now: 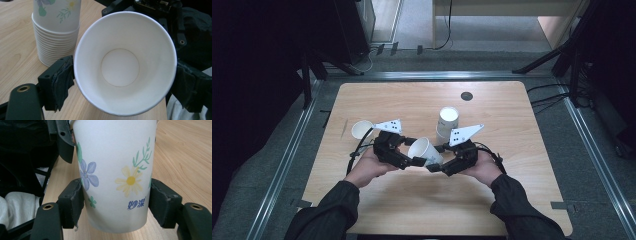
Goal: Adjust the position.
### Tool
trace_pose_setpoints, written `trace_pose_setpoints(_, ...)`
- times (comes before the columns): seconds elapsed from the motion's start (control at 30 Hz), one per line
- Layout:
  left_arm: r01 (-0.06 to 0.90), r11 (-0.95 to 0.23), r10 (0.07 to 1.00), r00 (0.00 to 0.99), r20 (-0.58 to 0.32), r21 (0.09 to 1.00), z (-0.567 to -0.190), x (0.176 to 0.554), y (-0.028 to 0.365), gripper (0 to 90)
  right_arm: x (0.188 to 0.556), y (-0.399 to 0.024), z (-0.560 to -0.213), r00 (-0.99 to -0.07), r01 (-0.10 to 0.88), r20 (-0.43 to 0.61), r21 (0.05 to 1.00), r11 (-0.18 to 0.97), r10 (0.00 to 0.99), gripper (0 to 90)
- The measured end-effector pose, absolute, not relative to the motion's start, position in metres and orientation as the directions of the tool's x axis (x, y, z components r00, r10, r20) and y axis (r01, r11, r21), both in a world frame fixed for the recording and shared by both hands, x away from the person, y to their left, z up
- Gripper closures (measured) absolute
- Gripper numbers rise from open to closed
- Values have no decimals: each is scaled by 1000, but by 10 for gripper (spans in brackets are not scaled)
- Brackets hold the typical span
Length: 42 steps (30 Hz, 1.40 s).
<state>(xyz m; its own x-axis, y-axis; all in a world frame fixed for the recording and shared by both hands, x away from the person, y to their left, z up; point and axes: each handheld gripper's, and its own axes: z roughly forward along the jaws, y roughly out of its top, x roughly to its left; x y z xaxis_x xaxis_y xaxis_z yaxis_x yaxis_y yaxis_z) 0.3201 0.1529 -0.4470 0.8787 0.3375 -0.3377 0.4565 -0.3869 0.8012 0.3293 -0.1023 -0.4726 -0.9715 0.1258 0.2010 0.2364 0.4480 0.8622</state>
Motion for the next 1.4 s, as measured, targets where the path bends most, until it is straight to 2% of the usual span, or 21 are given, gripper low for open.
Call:
trace_pose_setpoints(0.6, 429, -394, 339, 890, -306, 813, -448, 317, 151, 214, 330, -99, -475, -970, 242, 211, 857, 455, 120, 337)
trace_pose_setpoints(1.4, 432, -357, 347, 885, -312, 828, -445, 319, 159, 225, 331, -100, -475, -966, 260, 227, 851, 456, 126, 311)
